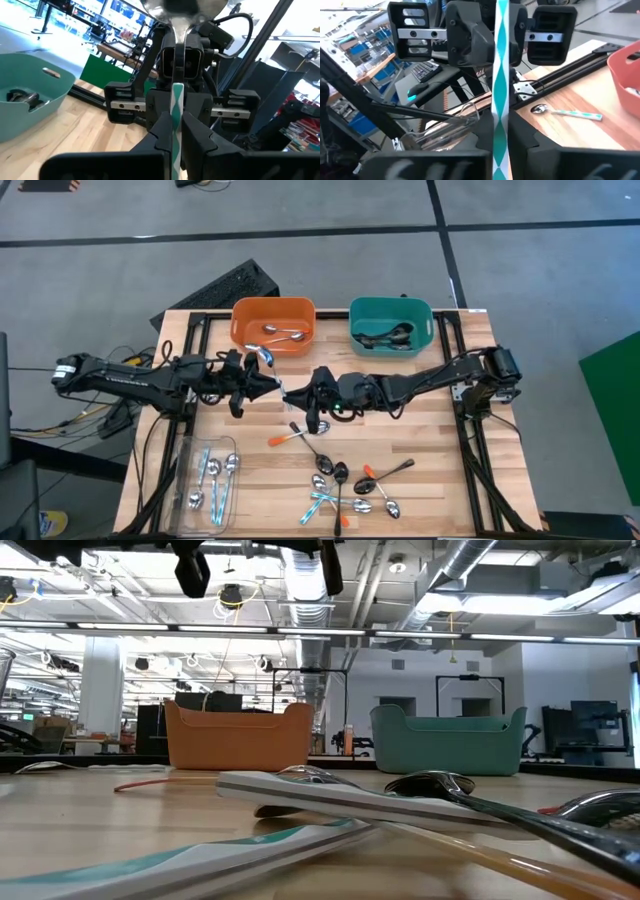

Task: Sort silverware by color (type)
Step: Put the green spoon into the transparent bin

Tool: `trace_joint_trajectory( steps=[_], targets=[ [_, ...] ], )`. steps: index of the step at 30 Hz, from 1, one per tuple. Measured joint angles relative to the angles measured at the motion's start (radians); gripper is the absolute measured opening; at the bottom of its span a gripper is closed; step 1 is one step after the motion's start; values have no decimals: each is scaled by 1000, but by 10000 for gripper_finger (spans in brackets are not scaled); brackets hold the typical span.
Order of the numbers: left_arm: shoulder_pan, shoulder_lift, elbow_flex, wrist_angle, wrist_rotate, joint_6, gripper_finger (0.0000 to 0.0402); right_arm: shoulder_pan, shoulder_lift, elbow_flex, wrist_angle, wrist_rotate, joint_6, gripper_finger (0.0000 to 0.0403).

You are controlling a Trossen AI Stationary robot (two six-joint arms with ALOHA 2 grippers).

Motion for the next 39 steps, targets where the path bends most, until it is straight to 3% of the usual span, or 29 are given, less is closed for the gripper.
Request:
trace_joint_trajectory(
  steps=[8, 12, 17, 22, 28, 32, 39],
  targets=[
    [-9, -106, 1, -162, 8, -3, 1, 12, 1, -2, -14, 43, 44, 191],
    [-44, -215, 47, -475, -44, -38, 0, -20, 1, -2, -55, 49, 111, 244],
    [-173, -278, 204, -1081, -82, -248, 0, -107, 41, -2, -200, -94, 144, 250],
    [-382, -232, 337, -1390, -75, -580, 0, -173, 121, 35, -183, -238, 22, 240],
    [-630, -89, 347, -1446, -11, -960, 0, -258, 177, 77, -204, -383, 9, 235],
    [-769, 24, 335, -1433, 24, -1190, 0, -295, 172, 85, -206, -412, -40, 233],
    [-883, 91, 296, -1415, -30, -1491, 12, -347, 161, 83, -278, -476, -90, 233]
  ],
)
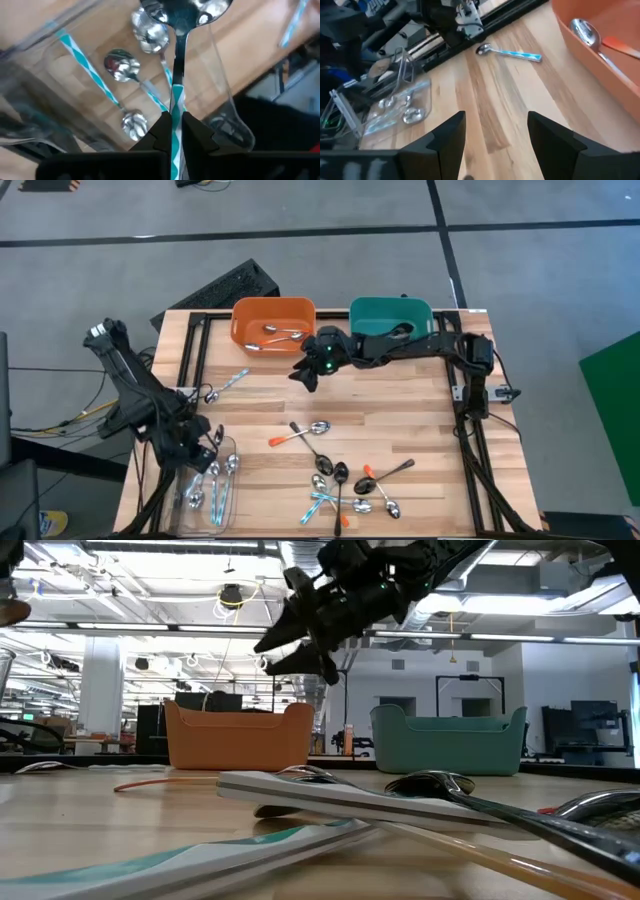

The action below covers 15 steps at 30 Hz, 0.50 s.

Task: Sort silverware by color (type)
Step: Put the green spoon into the transparent bin

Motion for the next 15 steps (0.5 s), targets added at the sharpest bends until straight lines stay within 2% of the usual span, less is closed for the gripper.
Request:
trace_joint_trajectory(
  steps=[3, 5, 9, 11, 13, 15],
  targets=[
    [1, 14, -7, 13, -5, -33, 38, -19, 0, 0, -55, -63, -5, 233],
    [7, 19, -8, 32, 27, -22, 66, -26, -6, 0, -100, -96, -7, 233],
    [39, 12, -8, 37, 181, 2, 127, -30, -49, 1, -201, -92, -58, 233],
    [58, -5, -5, 26, 227, 3, 153, -36, -75, -1, -248, -80, -89, 233],
    [87, -30, 14, 15, 193, 14, 171, -43, -104, 2, -284, -58, -112, 233],
    [136, -69, 50, 6, 82, 55, 180, -54, -130, 0, -334, -41, -131, 233]
  ],
)
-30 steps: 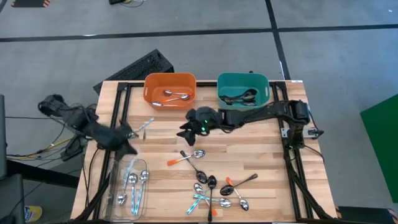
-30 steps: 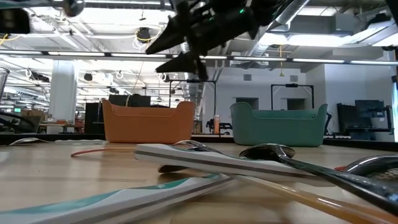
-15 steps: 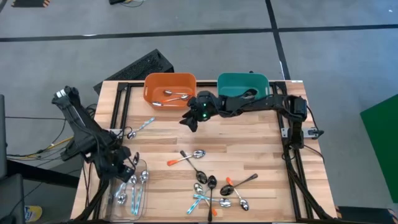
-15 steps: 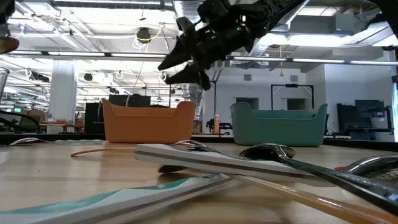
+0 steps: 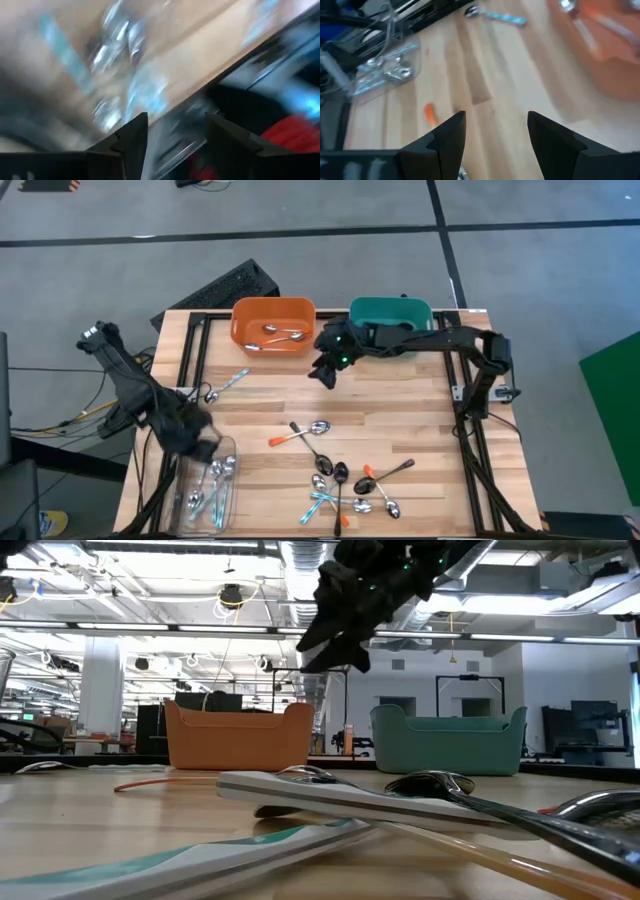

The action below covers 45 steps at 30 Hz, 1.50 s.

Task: Sort silverware by color (type)
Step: Put the green spoon into the transparent bin

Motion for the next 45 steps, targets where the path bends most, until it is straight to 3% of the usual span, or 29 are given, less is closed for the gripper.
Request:
trace_joint_trajectory(
  steps=[3, 6, 11, 15, 22, 29, 33, 37, 41, 45],
  targets=[
    [108, -45, 59, -88, -192, 122, 179, -20, -28, -1, -75, 42, -40, 233],
    [286, -64, 80, -209, -267, 344, 173, -39, -31, 0, -98, 69, -72, 233],
    [667, -61, 9, -210, -181, 706, 170, -54, -31, -1, -114, 52, -73, 233],
    [927, -25, -66, -157, -168, 938, 170, -48, -36, -1, -127, 47, -69, 233],
    [1250, 119, -185, -27, -126, 1328, 170, 2, -39, -1, -177, 63, -47, 233],
    [1399, 239, -256, 103, -86, 1523, 170, 88, -39, -1, -236, 190, -5, 233],
    [1430, 316, -280, 139, -50, 1534, 170, 106, -39, -1, -237, 215, 33, 233],
    [1425, 390, -279, 142, -94, 1522, 167, 106, -39, -1, -238, 216, 41, 233],
    [1426, 468, -275, 151, -142, 1496, 144, 104, -39, -1, -239, 222, 53, 233],
    [1422, 527, -269, 162, -115, 1503, 99, 104, -39, -1, -248, 222, 80, 229]
  ],
)
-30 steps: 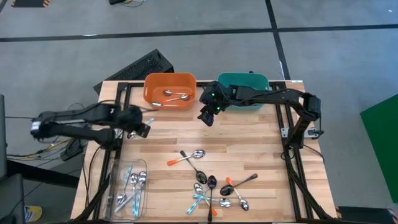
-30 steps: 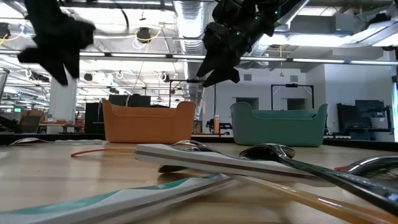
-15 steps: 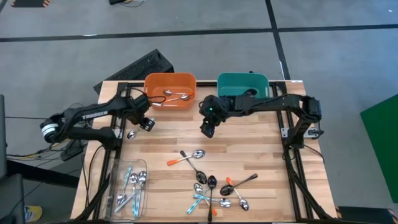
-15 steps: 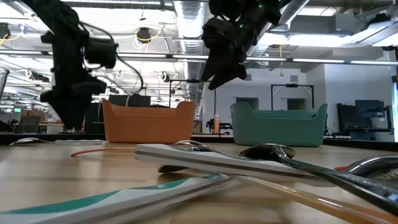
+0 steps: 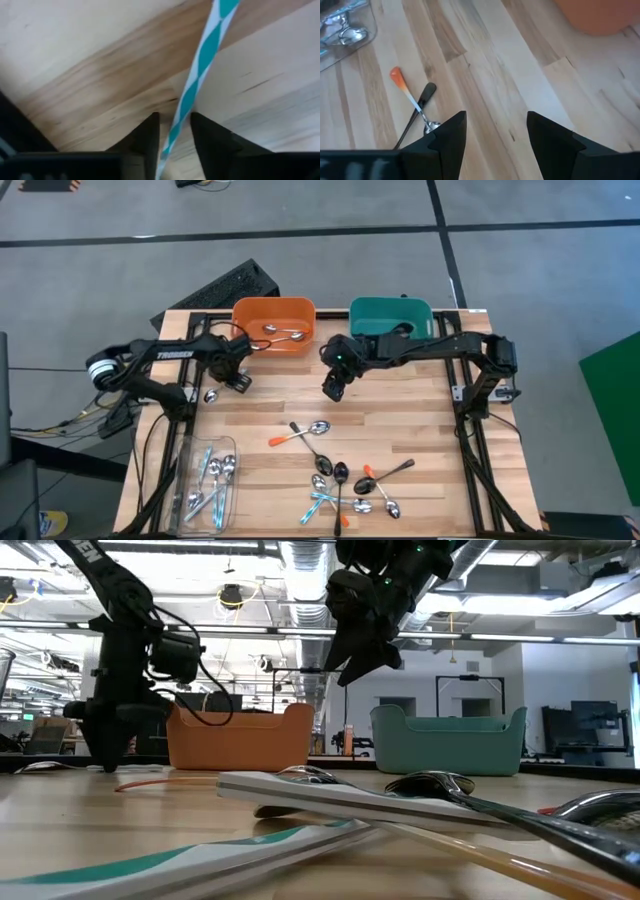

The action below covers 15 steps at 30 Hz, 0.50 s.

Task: Sort silverware by color (type)
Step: Put the green spoon into the transparent bin

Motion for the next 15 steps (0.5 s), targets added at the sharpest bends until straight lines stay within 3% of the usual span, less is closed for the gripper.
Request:
trace_joint_trajectory(
  steps=[6, 11, 15],
  targets=[
    [-25, -5, -3, 11, 22, 31, 12, 35, 0, 0, -14, 22, 68, 214],
    [-36, -80, -3, -37, 52, 20, 7, 92, 0, 0, -10, 76, 175, 198],
    [-85, -236, 55, -188, 59, -26, 4, 150, 0, 0, 5, 112, 302, 186]
  ],
)
